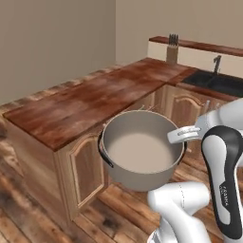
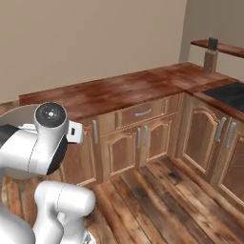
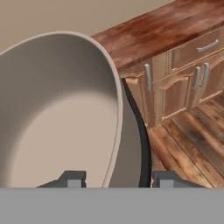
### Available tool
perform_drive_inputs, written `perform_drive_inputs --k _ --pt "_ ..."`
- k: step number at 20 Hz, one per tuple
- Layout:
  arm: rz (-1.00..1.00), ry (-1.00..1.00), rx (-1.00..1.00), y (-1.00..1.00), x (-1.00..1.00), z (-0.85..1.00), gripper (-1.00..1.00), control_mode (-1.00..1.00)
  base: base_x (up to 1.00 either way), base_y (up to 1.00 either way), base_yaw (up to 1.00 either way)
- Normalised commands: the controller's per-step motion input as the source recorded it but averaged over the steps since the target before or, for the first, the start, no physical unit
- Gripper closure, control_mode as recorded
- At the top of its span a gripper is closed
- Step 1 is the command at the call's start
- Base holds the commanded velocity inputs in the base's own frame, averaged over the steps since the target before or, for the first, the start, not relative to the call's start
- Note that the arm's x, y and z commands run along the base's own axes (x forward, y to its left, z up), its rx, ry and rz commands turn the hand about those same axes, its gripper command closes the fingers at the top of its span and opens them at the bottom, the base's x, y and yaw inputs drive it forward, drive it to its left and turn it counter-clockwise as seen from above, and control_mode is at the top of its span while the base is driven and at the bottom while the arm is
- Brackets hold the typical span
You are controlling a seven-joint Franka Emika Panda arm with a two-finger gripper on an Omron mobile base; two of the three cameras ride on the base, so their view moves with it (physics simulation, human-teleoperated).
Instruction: Move the pot and pan from the stove into the sink.
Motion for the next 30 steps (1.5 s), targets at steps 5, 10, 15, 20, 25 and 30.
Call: perform_drive_inputs --k 5,10,15,20,25,30 --pt "0.00 0.00 0.00 0.00 0.00 0.00 1.00 1.00 0.00 -0.01 -0.50" --pt "0.00 0.00 0.00 0.00 0.00 0.00 1.00 1.00 0.00 0.00 -0.50" --pt "0.00 0.00 0.00 0.00 0.00 0.00 1.00 1.00 0.00 0.00 -0.50" --pt "0.00 0.00 0.00 0.00 0.00 0.00 1.00 1.00 0.00 -0.05 -0.50" --pt "0.00 0.00 0.00 0.00 0.00 0.00 1.00 1.00 0.01 -0.14 -0.50" --pt "0.00 0.00 0.00 0.00 0.00 0.00 1.00 1.00 0.02 -0.22 -0.48"
